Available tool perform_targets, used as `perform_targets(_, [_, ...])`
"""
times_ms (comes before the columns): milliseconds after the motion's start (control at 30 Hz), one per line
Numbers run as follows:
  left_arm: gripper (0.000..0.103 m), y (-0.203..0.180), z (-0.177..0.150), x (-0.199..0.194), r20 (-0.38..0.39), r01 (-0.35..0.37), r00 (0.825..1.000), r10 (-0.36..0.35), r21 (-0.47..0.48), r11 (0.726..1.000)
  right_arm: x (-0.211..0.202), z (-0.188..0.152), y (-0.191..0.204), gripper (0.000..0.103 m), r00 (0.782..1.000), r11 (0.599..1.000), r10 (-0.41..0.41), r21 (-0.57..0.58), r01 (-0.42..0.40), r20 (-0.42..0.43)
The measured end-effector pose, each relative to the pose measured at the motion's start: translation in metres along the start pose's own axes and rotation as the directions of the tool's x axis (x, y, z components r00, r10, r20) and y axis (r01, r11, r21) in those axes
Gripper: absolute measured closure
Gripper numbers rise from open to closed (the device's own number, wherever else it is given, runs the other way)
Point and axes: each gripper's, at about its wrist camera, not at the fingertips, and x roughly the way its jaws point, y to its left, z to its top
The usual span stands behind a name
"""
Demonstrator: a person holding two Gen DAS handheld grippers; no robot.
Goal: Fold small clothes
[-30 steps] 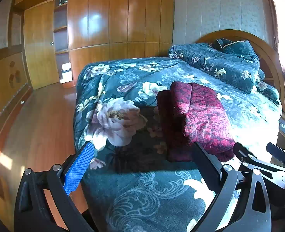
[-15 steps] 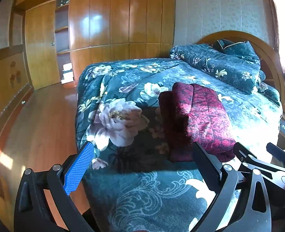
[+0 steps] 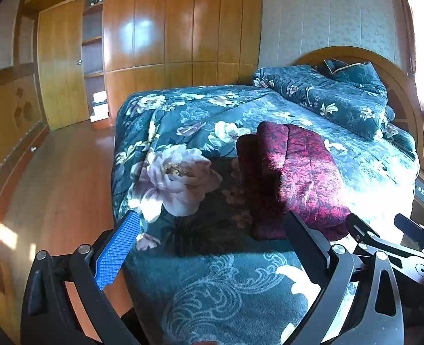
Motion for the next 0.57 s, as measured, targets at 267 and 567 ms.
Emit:
perform_targets(267, [0.004,0.0,-0.001,0.0,0.004,-0.008,1.0,0.008,0.005,1.0,0.006,-0.002,-0.001,0.002,1.0,1.0,-0.001,-0.004,0.001,-0.011])
perform_targets(567, [0.004,-0.004,0.001,-0.004,0.022,-0.051,0.998,0.05,0.017,0.999,0.011,-0.003,-0.004,0.002,1.0,1.0,0.005,0.003,-0.005,-0.017])
